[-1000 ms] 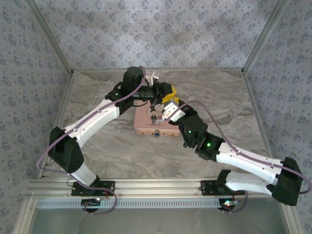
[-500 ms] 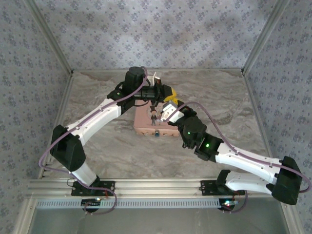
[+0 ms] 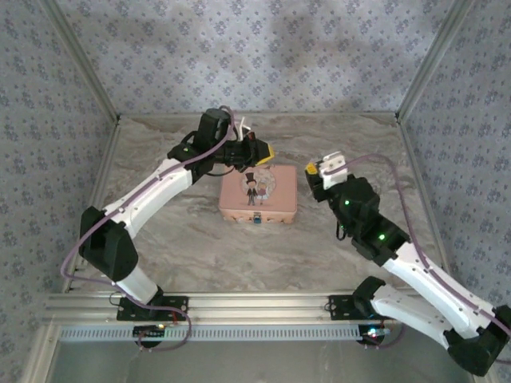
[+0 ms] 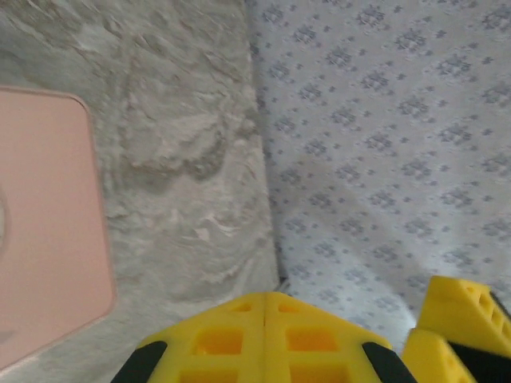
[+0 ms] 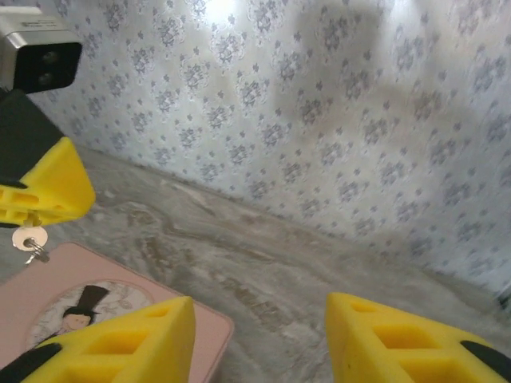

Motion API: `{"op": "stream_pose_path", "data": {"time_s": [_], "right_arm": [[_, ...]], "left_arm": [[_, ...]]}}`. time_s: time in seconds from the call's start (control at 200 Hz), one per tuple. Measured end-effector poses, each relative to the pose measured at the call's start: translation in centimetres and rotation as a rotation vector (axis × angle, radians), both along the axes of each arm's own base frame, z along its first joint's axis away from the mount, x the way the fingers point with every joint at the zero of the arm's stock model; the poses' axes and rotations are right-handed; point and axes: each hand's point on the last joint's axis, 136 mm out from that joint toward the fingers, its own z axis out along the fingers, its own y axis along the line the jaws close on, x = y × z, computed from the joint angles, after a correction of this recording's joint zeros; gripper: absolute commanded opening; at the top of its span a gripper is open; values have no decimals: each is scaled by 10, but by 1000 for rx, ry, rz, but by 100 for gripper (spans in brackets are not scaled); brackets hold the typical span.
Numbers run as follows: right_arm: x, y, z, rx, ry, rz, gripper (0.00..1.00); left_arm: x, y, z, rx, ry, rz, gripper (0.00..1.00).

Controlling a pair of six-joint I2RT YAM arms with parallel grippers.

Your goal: Unlock a padlock with a key

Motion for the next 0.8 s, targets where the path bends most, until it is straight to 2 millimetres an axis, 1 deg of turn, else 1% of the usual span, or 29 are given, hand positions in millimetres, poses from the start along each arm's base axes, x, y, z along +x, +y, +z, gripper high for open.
{"op": "stream_pose_path", "data": {"time_s": [0.11, 0.22, 0.29, 0.36, 0.45, 0.52, 0.565, 0.645, 0.799], "right_arm": [[6, -5, -12, 138, 105, 36, 51], [15, -3, -27, 296, 231, 93, 51], [22, 1, -32, 408, 296, 134, 51], [27, 9, -36, 524, 353, 191, 52], [30, 25, -40, 664, 411, 288, 61], [29, 37, -43, 750, 450, 354, 66], [28, 43, -43, 802, 463, 392, 69], [28, 49, -40, 884, 475, 443, 71], [26, 65, -20, 995, 454, 553, 73]], "left_arm": [[-1, 9, 3, 59, -81, 10, 0], [-4, 14, 15, 85, -175, 20, 0], [-7, 17, 21, 89, -226, 27, 0], [-12, 20, 24, 91, -265, 36, 0], [-16, 21, 25, 85, -298, 43, 0], [-17, 20, 25, 75, -318, 48, 0], [-17, 20, 26, 67, -329, 51, 0], [-18, 17, 27, 50, -339, 54, 0], [-18, 9, 38, -10, -365, 57, 0]]}}
